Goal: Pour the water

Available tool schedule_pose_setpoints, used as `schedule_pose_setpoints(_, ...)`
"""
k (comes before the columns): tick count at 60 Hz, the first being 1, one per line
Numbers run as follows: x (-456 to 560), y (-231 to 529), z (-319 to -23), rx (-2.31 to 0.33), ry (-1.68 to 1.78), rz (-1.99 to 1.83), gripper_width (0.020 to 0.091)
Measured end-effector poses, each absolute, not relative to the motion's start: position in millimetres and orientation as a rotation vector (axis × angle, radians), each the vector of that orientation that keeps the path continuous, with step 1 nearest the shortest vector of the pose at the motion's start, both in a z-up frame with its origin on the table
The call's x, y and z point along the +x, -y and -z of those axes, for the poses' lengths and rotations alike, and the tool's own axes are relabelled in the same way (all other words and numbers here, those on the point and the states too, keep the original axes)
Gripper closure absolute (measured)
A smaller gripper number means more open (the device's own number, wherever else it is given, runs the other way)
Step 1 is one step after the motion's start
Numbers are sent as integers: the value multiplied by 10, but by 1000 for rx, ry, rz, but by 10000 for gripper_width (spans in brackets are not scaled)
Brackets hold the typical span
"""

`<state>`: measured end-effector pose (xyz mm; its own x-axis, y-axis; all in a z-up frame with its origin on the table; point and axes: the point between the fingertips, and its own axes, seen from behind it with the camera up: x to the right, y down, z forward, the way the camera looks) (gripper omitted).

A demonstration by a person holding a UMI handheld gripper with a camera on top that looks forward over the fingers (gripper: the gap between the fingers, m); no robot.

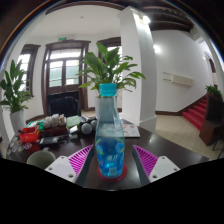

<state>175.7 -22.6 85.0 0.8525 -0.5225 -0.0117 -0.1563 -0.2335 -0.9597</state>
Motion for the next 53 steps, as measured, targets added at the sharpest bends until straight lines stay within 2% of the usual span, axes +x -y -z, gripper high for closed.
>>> schedule_pose_setpoints(12,1252,767,-857,-1882,-437,307,319)
schedule_pose_setpoints(29,669,1340,-1628,-1861,-316,261,317)
schedule_pose_setpoints(44,263,1471,-1945,-1826,-255,169,318)
schedule_pose_setpoints(53,179,1510,-1941,-1837,-238,153,317)
